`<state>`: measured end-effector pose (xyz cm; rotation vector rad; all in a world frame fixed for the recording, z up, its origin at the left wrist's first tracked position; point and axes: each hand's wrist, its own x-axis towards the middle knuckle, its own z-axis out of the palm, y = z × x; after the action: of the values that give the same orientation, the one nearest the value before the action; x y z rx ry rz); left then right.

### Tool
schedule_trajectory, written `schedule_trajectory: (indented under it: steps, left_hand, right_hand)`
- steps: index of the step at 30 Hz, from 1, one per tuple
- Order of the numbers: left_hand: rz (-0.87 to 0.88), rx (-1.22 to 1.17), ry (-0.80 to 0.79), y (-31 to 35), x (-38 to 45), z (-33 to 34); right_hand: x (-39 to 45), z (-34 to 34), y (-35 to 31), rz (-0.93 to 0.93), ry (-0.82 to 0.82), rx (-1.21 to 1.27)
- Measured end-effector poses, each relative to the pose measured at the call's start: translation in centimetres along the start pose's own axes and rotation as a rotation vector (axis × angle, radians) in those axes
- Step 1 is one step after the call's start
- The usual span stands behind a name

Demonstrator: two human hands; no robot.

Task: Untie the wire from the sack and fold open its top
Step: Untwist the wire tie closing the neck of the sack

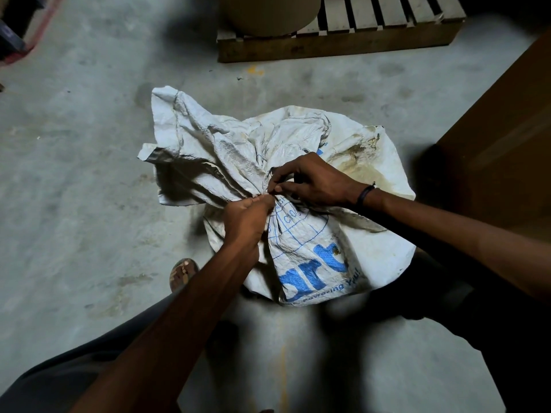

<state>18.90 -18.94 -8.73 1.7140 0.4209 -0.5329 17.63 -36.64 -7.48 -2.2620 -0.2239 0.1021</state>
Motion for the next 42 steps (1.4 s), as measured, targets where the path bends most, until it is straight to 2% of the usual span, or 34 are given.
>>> schedule_trajectory:
  steps: [8,13,17,22,27,36,42]
  left_hand:
    - [-0.062,-0.080,0.007,0.0,-0.5,0.1]
    - [-0.035,-0.129,-0.068,-0.8,-0.6,0.0]
    - [-0.033,-0.030,0.035,-0.9,-0.5,0.0]
    - [-0.020,0.042,0.010,-1.0,-1.0,0.1]
    - [0.058,-0.012,0.054,-1.3,-1.2,-0.1]
    - [0.221,-0.021,0.070,-1.3,-1.5,-0.1]
    - [0.293,-0.027,0.061,-1.6,-1.3,0.0]
  right_hand:
    - [0.0,0.6,0.4,-0.017,0.042,-0.036]
    - [0.1,0.6,0.3,-0.009,0.016,0.000]
    - [0.1,0.9,0.1,-0.011,0.001,-0.010]
    - [0.0,0.9,-0.1,-0.011,-0.005,0.030]
    - [0.1,0.5,-0.3,0.000,0.033,0.041]
    - [0.6,0.0,-0.7,0.024,-0.007,0.038]
    - [0.3,0.9,-0.8,-0.022,0.079,-0.028]
